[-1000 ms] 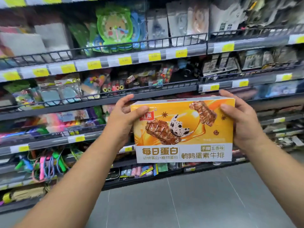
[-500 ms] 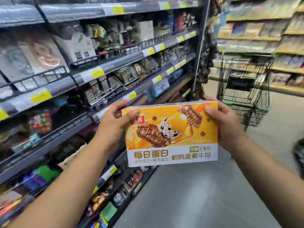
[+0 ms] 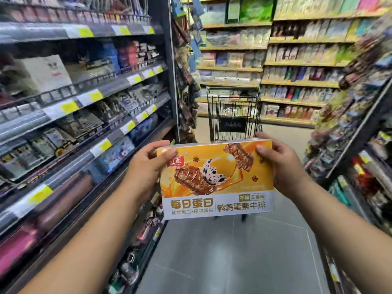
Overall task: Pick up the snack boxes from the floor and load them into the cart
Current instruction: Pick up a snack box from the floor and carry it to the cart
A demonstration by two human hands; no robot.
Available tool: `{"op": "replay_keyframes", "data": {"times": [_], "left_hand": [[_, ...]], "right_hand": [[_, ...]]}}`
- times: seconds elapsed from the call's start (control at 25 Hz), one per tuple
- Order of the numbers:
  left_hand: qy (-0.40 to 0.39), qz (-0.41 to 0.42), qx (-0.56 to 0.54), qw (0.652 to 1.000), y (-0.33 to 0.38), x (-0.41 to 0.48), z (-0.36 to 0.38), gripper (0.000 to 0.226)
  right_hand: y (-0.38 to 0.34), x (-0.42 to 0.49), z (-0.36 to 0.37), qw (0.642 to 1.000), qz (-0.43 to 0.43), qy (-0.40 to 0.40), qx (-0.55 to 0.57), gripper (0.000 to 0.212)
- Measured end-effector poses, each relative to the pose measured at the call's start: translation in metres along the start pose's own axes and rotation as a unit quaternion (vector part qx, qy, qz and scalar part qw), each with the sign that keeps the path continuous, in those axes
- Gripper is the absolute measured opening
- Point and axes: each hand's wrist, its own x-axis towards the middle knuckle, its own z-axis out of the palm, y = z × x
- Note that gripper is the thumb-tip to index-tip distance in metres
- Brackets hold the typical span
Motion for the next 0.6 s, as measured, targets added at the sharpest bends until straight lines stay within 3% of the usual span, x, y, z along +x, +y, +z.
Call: {"op": "replay_keyframes", "data": {"times": [0.4,0.6], "left_hand": [[-0.084,-0.017,0.034,0.996,-0.039,0.252,0.075,0.039],[-0.119,-0.015,0.072,0.99,-0.057,0.384,0.123,0.024]], "right_hand": [[0.023,0.207,-0.061,0.996,-0.007,0.083,-0.03,0.078],[0.034,0.316,-0.084,0.988,-0.006,0.157,-0.012,0.041]]}}
